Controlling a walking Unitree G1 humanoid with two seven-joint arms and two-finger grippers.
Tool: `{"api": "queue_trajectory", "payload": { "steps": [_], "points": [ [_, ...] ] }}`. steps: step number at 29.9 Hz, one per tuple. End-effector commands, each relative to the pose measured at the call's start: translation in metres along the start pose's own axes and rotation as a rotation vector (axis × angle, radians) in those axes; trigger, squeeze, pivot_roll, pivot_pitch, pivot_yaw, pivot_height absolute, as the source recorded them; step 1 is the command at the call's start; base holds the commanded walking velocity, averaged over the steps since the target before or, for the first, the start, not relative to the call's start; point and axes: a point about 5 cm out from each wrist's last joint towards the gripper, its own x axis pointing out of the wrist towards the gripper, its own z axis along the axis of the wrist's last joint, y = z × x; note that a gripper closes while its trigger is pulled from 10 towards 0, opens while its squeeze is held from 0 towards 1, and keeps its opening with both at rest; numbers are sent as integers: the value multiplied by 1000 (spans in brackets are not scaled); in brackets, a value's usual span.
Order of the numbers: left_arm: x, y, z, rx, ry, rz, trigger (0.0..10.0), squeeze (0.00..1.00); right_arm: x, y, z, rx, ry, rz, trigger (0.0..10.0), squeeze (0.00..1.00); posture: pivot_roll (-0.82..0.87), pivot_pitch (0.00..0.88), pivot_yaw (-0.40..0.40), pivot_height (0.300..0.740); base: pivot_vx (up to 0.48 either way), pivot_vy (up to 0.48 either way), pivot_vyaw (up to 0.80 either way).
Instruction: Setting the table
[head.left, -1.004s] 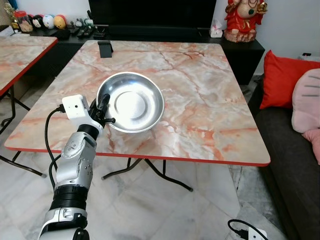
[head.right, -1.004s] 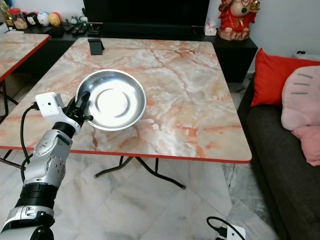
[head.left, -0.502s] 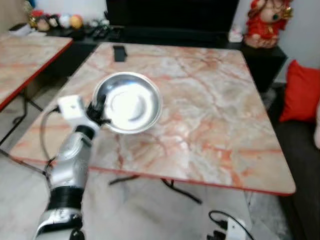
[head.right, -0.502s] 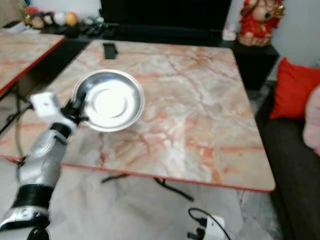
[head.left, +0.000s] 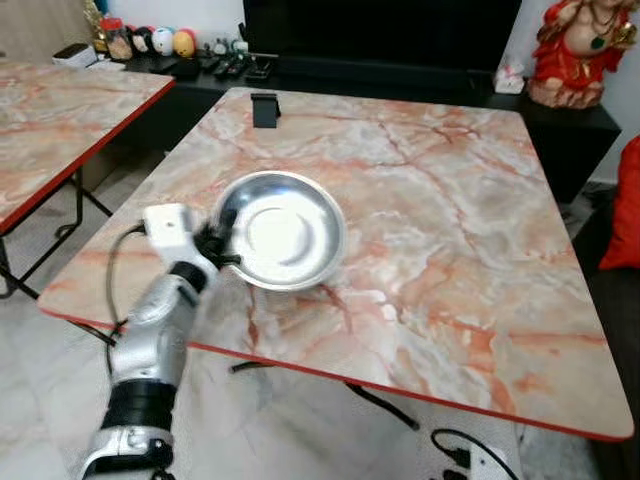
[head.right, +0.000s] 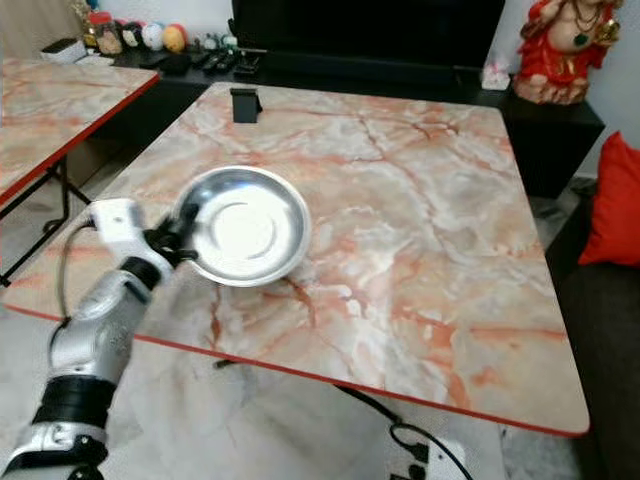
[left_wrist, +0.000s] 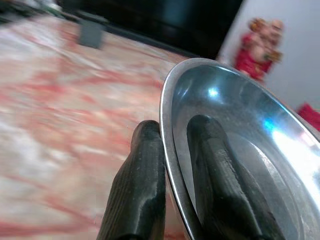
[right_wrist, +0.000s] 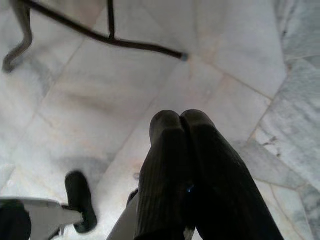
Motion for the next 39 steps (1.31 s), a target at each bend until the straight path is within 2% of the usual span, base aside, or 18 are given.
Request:
{"api": "queue_trajectory", "payload": {
  "steps": [1, 10, 16, 20, 39],
  "points": [
    [2, -8, 5, -9, -15, -43, 10000, 0, -3, -7, -7, 15, 17, -15, 10000, 0, 17, 0, -19, 736, 0, 0, -688],
    [-1, -9, -9, 11, 67, -12, 10000, 0, -4, -11, -4, 6, 9, -16, 10000, 0, 15, 0, -20, 736, 0, 0, -412],
    [-3, -4, -17, 57, 119, 50, 10000, 0, 2, 8, -1, -4, 13, 4, 10000, 0, 19, 0, -21, 736, 0, 0, 0],
    [-4, -6, -22, 52, 156, 55, 10000, 0, 3, 16, -2, -8, 17, 13, 10000, 0, 17, 0, -19, 736, 0, 0, 0],
    [-9, 3, -41, 13, 267, 124, 10000, 0, 2, 21, -6, -8, 25, 20, 10000, 0, 21, 0, -17, 736, 0, 0, 0]
  ]
}}
